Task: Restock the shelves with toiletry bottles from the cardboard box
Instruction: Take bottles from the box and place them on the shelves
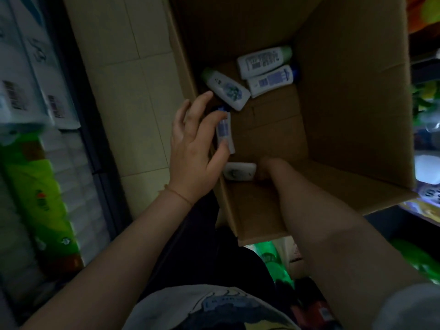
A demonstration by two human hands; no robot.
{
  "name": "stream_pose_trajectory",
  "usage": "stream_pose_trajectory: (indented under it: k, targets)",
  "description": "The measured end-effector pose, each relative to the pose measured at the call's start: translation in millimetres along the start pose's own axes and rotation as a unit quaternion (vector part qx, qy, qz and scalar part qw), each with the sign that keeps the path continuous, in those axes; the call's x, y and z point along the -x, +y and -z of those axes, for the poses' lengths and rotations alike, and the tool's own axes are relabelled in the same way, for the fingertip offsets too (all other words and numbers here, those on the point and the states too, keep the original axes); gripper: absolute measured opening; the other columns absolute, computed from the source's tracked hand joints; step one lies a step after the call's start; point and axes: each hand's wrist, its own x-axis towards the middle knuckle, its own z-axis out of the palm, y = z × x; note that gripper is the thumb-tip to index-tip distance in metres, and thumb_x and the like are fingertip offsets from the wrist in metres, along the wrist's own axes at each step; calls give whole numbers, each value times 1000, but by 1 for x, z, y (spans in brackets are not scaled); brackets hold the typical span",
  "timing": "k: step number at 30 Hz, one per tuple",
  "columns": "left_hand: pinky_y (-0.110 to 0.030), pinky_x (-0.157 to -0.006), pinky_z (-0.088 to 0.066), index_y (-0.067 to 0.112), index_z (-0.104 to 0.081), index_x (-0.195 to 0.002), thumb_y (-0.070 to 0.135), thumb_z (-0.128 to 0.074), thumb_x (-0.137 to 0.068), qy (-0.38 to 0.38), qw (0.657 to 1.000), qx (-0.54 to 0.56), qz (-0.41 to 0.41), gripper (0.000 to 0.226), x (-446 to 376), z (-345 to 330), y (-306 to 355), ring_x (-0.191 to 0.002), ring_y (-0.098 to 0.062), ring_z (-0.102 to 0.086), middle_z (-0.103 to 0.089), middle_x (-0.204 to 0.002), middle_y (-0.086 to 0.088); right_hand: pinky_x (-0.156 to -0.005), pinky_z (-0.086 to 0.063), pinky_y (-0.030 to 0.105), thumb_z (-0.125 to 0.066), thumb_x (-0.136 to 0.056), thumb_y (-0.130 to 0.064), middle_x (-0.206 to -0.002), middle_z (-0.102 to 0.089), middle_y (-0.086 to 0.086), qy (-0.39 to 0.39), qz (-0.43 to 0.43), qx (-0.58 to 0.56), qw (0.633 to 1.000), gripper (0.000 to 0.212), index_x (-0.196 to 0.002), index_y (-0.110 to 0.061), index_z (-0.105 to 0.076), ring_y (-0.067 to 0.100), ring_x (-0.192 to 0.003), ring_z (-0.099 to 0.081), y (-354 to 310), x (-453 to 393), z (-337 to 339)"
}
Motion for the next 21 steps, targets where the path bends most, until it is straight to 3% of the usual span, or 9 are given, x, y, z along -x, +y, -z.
stream_pose_trajectory:
  k: [2, 5, 8, 11, 13, 15, 17, 19, 21]
  targets:
    - [-55, -110, -31, 16, -58, -127, 25, -52, -90, -3, 1000, 0, 14, 39, 1, 1, 3, -142, -37, -28, -33, -156, -6, -87, -50, 37, -75, -84, -30, -126, -59, 14, -11, 9, -57, 998, 60, -135, -8, -52, 30, -104, -60, -5, 19, 12]
    - [-59, -114, -23, 21, -58, -126, 27, -50, -90, -6, 998, -46, 42, 37, 5, 2, 13, -147, -36, -20, -26, -161, -1, -64, -49, 30, -81, -77, -28, -101, -60, 10, 64, 55, -106, 991, 57, -124, -4, -60, 25, -83, -60, -8, 61, 38]
    - [-59, -119, -2, 22, -58, -130, 32, -55, -92, -16, 986, -159, 36, 39, 8, 7, 30, -151, -35, -8, -20, -164, -5, -68, -52, 31, -78, -79, -23, -105, -65, 10, 169, 119, -134, 969, 45, -119, -5, -65, 25, -91, -64, 9, 124, 55]
    - [-56, -118, 4, 23, -54, -136, 39, -58, -92, -54, 983, -174, 11, 47, 12, 16, 64, -151, -32, -14, -32, -159, -9, -64, -50, 29, -79, -77, -26, -96, -68, 7, 253, 161, -206, 932, 34, -107, -13, -70, 19, -85, -64, 45, 196, 51]
    - [-56, -119, -1, 25, -56, -134, 40, -63, -90, -88, 987, -134, -9, 47, 13, 22, 94, -146, -29, -28, -46, -150, -7, -56, -46, 27, -82, -74, -27, -84, -66, 5, 299, 182, -239, 906, 29, -97, -13, -71, 16, -72, -62, 73, 250, 41]
    - [-50, -118, -20, 27, -59, -132, 43, -69, -86, -172, 983, -50, -29, 50, 12, 34, 132, -133, -22, -45, -58, -135, 1, -55, -42, 29, -84, -70, -30, -83, -66, 6, 347, 193, -238, 887, 31, -93, -13, -71, 15, -70, -59, 105, 305, 25]
    - [-34, -99, -42, 26, -61, -128, 39, -76, -83, -275, 959, 17, -62, 49, 15, 48, 179, -115, -13, -56, -63, -116, 10, -61, -42, 30, -84, -70, -34, -87, -66, 3, 388, 197, -227, 871, 34, -95, -15, -71, 16, -76, -59, 138, 365, 4]
    - [-23, -76, -46, 28, -65, -117, 32, -82, -79, -321, 938, 24, -124, 42, 26, 54, 231, -96, -6, -61, -64, -99, 17, -63, -40, 28, -85, -69, -35, -88, -65, -1, 421, 185, -237, 856, 35, -97, -19, -71, 14, -78, -58, 174, 420, -25]
    - [-20, -64, -46, 29, -65, -108, 27, -83, -78, -336, 923, 62, -175, 35, 44, 54, 286, -81, 0, -62, -66, -92, 17, -61, -41, 29, -87, -67, -33, -83, -64, -3, 465, 171, -289, 819, 33, -91, -21, -69, 14, -74, -58, 209, 468, -60]
